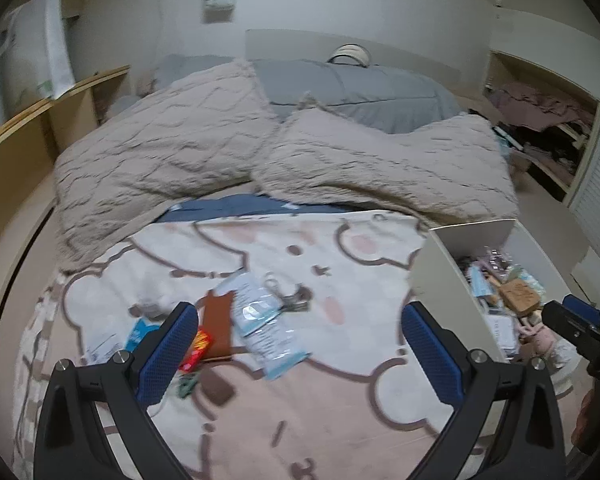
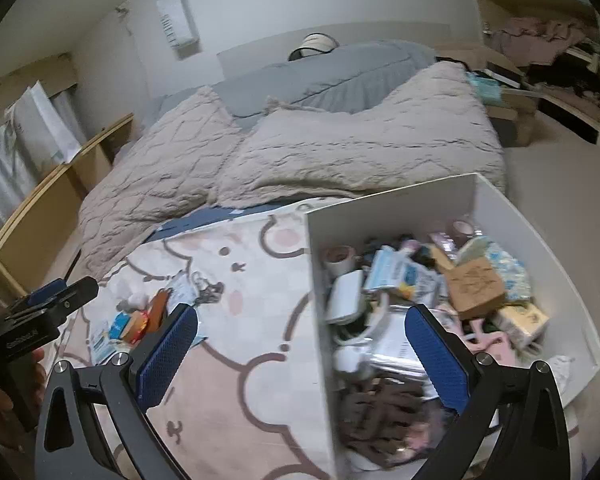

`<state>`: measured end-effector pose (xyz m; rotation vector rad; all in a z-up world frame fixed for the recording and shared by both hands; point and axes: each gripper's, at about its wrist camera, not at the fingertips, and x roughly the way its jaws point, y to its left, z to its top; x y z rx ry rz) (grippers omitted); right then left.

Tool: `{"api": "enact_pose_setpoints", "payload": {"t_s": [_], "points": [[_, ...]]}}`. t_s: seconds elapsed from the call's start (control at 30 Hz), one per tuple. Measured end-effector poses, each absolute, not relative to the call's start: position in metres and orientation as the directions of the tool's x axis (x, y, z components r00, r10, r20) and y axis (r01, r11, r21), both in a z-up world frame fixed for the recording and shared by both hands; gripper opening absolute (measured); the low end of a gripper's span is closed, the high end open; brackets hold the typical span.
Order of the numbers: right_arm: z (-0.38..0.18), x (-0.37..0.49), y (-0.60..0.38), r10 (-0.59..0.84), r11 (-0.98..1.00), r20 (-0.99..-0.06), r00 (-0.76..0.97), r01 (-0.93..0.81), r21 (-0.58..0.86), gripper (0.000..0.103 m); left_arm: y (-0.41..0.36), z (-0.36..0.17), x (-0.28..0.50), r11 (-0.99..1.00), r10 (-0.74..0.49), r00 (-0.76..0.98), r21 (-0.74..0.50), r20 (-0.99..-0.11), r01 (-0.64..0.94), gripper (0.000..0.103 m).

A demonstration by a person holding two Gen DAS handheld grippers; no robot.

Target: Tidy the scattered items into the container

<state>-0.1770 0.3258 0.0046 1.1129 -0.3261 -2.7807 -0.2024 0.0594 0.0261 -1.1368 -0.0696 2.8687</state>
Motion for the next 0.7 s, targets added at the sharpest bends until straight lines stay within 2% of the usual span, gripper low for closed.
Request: {"api": "enact_pose_setpoints", "payload": {"t_s": [0.7], "points": [[-0.014, -0.180, 0.232, -0.290, -0.956, -0.682, -0.672, 0.171, 0.238, 0.103, -0.071, 0.002, -0.168, -0.984, -0.057, -0.711, -0.082, -0.701, 0.160, 0.102]]}}
